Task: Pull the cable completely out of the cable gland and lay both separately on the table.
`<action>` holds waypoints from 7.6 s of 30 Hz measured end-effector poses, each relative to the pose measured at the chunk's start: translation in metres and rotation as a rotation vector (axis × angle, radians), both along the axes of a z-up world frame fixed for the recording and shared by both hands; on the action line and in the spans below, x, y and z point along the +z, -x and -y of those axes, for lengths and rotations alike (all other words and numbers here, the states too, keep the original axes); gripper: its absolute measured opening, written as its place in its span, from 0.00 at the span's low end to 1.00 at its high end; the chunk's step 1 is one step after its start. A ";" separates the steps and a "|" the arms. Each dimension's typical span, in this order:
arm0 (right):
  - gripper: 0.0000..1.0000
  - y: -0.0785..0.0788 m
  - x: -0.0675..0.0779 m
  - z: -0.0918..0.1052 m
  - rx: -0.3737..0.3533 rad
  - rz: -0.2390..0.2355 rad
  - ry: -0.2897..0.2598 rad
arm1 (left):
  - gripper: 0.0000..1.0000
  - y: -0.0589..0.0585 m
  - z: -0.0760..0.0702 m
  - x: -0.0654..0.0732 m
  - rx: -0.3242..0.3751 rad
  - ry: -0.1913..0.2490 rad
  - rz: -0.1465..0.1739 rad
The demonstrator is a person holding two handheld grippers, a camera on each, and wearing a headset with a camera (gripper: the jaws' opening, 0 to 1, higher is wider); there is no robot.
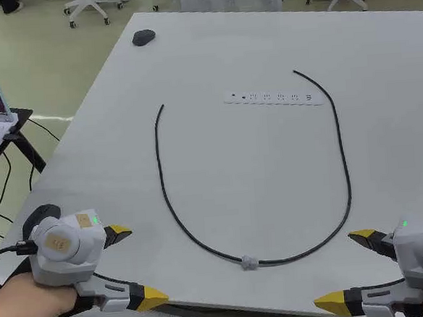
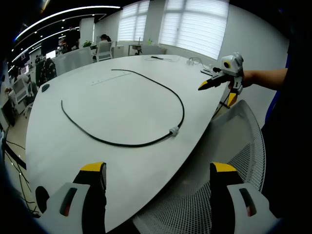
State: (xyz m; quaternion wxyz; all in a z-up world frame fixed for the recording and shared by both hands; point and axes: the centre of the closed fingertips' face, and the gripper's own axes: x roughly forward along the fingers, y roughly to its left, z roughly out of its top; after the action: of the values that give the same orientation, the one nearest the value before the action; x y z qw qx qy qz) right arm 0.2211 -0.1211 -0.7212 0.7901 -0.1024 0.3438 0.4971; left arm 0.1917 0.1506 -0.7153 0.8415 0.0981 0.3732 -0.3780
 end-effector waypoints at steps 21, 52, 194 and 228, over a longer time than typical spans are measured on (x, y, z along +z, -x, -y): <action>0.87 -0.003 -0.006 -0.014 0.018 -0.015 0.024 | 0.87 -0.007 0.004 0.000 -0.014 0.025 0.000; 0.62 -0.027 -0.023 -0.075 0.190 -0.020 0.109 | 0.92 -0.013 0.017 -0.009 -0.023 0.056 -0.023; 0.06 0.000 0.056 -0.135 0.633 0.096 0.180 | 0.39 -0.039 0.134 0.052 -0.253 0.320 0.079; 0.06 0.008 0.051 -0.128 0.741 0.208 0.180 | 0.16 -0.030 0.149 0.051 -0.333 0.344 0.090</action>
State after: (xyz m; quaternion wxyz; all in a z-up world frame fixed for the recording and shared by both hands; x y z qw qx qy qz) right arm 0.2134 0.0071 -0.6699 0.5756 -0.3379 0.2439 0.7036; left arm 0.2221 0.0021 -0.6642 0.7877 0.0304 0.2441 -0.5648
